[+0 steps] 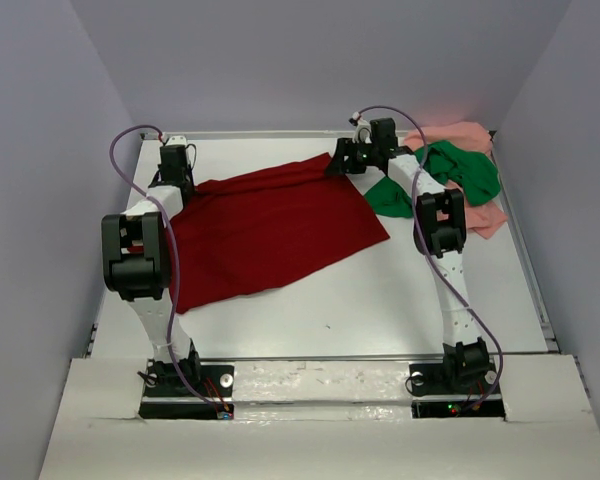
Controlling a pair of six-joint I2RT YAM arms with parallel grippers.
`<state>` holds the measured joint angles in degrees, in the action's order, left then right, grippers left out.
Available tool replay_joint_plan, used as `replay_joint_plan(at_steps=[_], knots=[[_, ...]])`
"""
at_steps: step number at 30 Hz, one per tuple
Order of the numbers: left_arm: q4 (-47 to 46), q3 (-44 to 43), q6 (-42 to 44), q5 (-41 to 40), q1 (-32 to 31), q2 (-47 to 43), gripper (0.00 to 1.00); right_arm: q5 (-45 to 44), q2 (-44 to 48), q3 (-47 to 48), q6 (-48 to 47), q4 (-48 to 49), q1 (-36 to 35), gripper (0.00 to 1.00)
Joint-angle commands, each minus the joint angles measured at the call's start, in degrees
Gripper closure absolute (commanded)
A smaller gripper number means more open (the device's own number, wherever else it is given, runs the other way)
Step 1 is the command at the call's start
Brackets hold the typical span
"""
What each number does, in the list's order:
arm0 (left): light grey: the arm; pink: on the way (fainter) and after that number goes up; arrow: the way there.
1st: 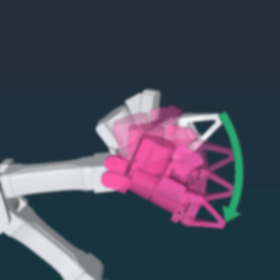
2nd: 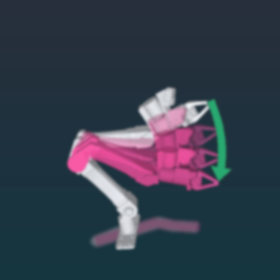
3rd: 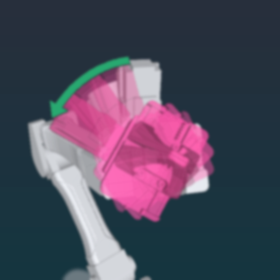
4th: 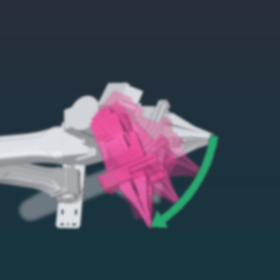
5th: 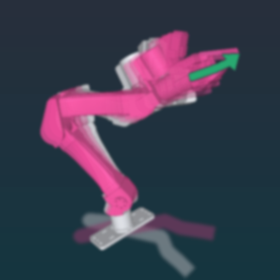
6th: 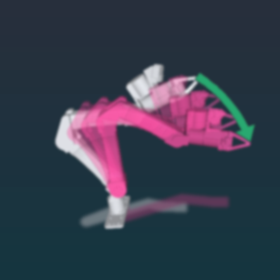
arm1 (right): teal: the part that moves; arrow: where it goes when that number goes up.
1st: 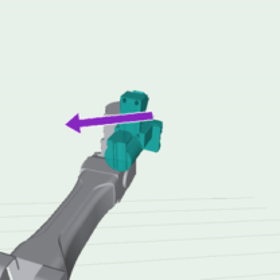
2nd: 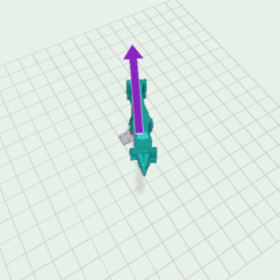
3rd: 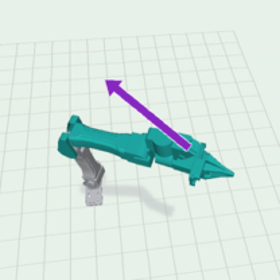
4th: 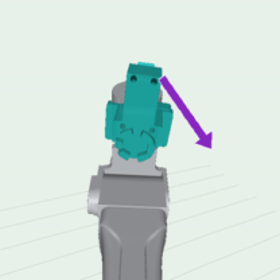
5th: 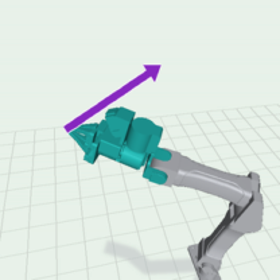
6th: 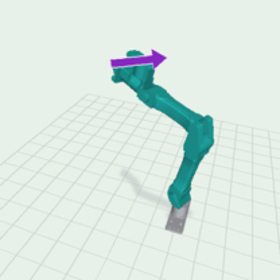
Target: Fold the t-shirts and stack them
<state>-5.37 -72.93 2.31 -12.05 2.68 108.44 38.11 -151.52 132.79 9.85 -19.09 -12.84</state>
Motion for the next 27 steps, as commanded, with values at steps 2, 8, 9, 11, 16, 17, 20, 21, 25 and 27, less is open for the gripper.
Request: replay_joint_plan(at_steps=[2,8,9,11,16,17,20,21,25,27], knots=[[-3.3,1.1,-0.3,-1.6,-0.4,-4.4,1.00,-2.8,1.5,3.3,-0.5,0.5,-0.4,0.30],[-3.5,1.5,-0.4,-2.0,-0.9,-4.9,1.00,-2.2,-5.6,13.3,1.4,-2.4,-2.8,0.40],[-3.6,1.7,-0.4,-2.1,-0.9,-5.1,1.00,-1.3,-6.5,14.3,1.8,-2.7,-3.3,0.44],[-3.8,2.0,-0.3,-2.1,-1.0,-5.3,1.00,0.7,-8.3,16.4,3.1,-2.8,-3.9,0.48],[-4.0,2.4,-0.2,-1.8,-0.9,-5.5,1.00,2.4,-9.1,16.5,5.0,-3.1,-4.4,0.48],[-4.0,2.5,-0.2,-1.7,-1.0,-5.6,1.00,2.1,-8.9,15.6,5.4,-3.1,-4.4,0.48],[-3.9,2.5,0.1,-1.7,-1.0,-5.8,1.00,1.0,-7.7,13.1,4.4,-3.1,-4.4,0.47],[-3.9,2.7,0.1,-1.7,-1.0,-5.9,1.00,0.0,-6.3,12.1,4.0,-3.2,-4.4,0.46],[-4.0,3.1,-0.2,-1.4,-0.9,-6.1,1.00,-2.8,-2.9,7.6,1.1,-3.1,-4.4,0.41],[-4.0,3.2,-0.4,-1.3,-0.9,-6.2,1.00,-3.1,-2.5,6.7,0.5,-3.2,-4.4,0.40]])
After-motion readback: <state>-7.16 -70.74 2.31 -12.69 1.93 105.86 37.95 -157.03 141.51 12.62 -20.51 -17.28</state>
